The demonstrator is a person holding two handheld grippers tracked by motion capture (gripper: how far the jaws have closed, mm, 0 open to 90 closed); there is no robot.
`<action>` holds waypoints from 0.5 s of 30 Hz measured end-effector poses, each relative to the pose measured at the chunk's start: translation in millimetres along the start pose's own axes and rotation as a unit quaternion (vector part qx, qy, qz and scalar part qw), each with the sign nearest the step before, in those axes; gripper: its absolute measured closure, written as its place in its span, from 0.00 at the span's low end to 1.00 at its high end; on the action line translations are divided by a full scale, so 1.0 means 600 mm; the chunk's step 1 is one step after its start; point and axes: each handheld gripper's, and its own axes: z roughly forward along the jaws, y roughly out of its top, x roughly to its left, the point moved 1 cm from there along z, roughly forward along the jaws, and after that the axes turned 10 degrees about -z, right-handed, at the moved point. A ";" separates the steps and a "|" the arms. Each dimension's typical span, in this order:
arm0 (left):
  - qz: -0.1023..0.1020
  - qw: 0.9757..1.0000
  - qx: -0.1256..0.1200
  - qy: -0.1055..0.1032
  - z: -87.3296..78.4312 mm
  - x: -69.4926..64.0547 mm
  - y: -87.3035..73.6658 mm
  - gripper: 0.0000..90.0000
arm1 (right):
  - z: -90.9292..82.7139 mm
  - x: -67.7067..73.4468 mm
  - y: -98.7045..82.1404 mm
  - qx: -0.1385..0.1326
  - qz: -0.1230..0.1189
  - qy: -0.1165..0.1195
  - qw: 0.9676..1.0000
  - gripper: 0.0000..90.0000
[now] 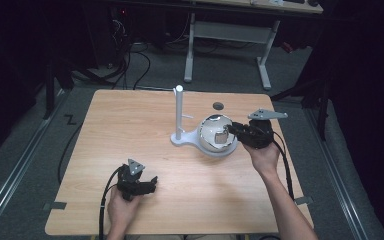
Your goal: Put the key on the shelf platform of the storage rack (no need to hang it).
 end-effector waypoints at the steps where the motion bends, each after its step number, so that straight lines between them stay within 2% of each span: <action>1: 0.001 1.000 0.000 0.000 0.000 0.000 0.000 0.18 | 0.005 -0.001 -0.001 0.003 0.000 -0.001 1.000 0.83; 15: 0.001 1.000 0.000 0.000 0.000 0.000 0.000 0.18 | 0.049 -0.008 -0.019 0.025 0.024 0.007 0.999 0.83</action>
